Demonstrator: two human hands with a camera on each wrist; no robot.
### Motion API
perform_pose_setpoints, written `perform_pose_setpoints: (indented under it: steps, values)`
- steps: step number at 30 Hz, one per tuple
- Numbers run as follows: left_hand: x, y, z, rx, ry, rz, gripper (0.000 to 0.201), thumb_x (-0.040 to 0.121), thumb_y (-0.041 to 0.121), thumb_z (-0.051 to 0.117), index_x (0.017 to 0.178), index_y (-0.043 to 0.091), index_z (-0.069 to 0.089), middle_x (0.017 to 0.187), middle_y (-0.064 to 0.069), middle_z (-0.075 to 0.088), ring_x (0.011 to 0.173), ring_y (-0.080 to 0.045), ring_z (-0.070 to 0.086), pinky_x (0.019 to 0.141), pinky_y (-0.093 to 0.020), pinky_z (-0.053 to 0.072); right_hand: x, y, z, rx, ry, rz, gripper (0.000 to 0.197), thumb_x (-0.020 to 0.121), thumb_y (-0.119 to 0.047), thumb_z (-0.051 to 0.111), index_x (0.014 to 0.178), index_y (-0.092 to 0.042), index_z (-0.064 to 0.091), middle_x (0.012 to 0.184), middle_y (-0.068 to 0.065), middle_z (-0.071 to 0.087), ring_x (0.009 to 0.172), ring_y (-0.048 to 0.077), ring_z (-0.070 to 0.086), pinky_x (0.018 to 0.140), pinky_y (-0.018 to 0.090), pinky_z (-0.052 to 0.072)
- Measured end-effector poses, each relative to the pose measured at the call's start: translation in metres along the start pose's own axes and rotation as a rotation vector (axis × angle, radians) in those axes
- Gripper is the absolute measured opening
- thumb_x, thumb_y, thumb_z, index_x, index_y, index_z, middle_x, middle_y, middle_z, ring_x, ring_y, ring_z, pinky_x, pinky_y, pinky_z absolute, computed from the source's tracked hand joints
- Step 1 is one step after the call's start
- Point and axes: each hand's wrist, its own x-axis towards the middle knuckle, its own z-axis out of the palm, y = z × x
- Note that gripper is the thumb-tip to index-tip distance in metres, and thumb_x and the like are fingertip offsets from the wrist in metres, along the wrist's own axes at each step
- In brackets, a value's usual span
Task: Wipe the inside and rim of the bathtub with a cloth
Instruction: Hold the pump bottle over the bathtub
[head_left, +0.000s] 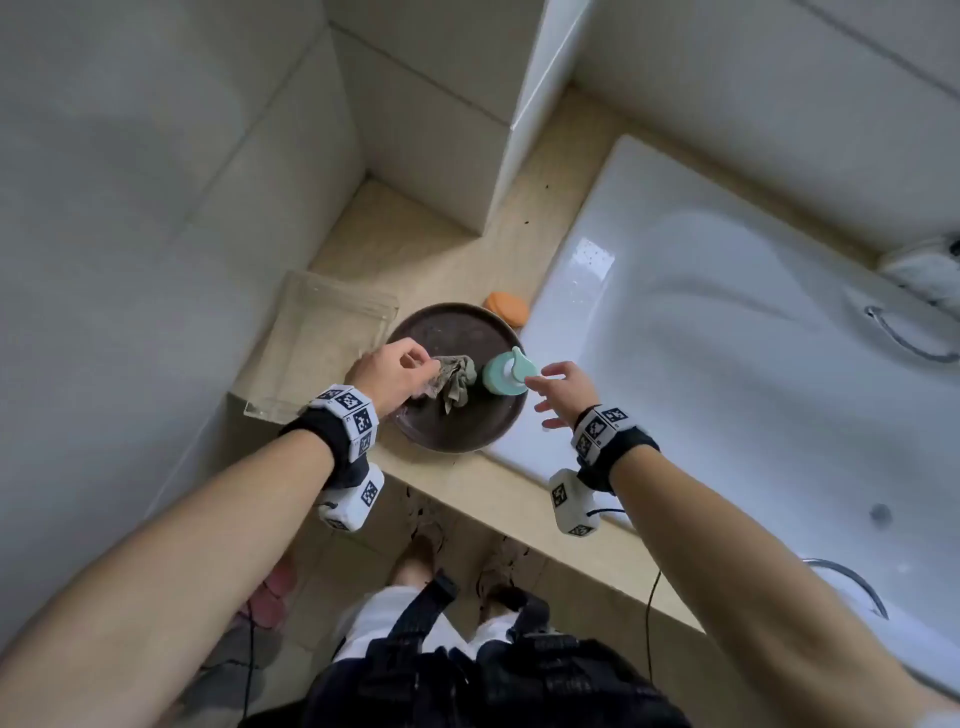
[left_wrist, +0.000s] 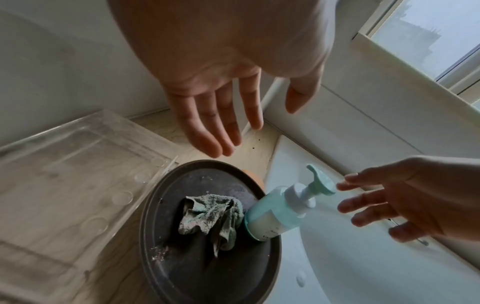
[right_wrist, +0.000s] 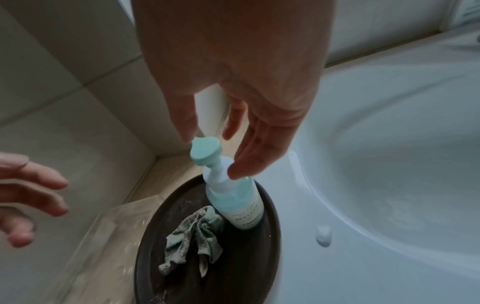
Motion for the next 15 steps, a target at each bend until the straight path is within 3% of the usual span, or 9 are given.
perform_pose_setpoints:
  steps: [9, 15]
  values:
    - [0.015, -0.008, -0.001, -0.043, -0.071, 0.014, 0.026, 0.073, 0.056, 0.061, 0.082, 0.033, 0.065, 0.075, 0.013, 0.069, 0.071, -0.014, 0.067, 0.073, -0.036, 0.058, 0.009, -0.004, 0.017, 0.005, 0.056, 0.042, 0.030, 0.088, -0.036, 0.067, 0.109, -0.020, 0.054, 0.093, 0.003, 0.064, 0.095, 0.025, 0.067, 0.071, 0.037, 0.058]
    - [0.014, -0.012, 0.003, -0.022, -0.073, 0.025, 0.023, 0.079, 0.052, 0.062, 0.085, 0.031, 0.066, 0.080, 0.014, 0.068, 0.078, -0.012, 0.065, 0.075, -0.031, 0.053, 0.011, -0.006, 0.026, -0.004, 0.079, 0.008, 0.031, 0.088, -0.038, 0.066, 0.107, -0.014, 0.058, 0.099, 0.008, 0.065, 0.086, 0.021, 0.064, 0.076, 0.039, 0.059]
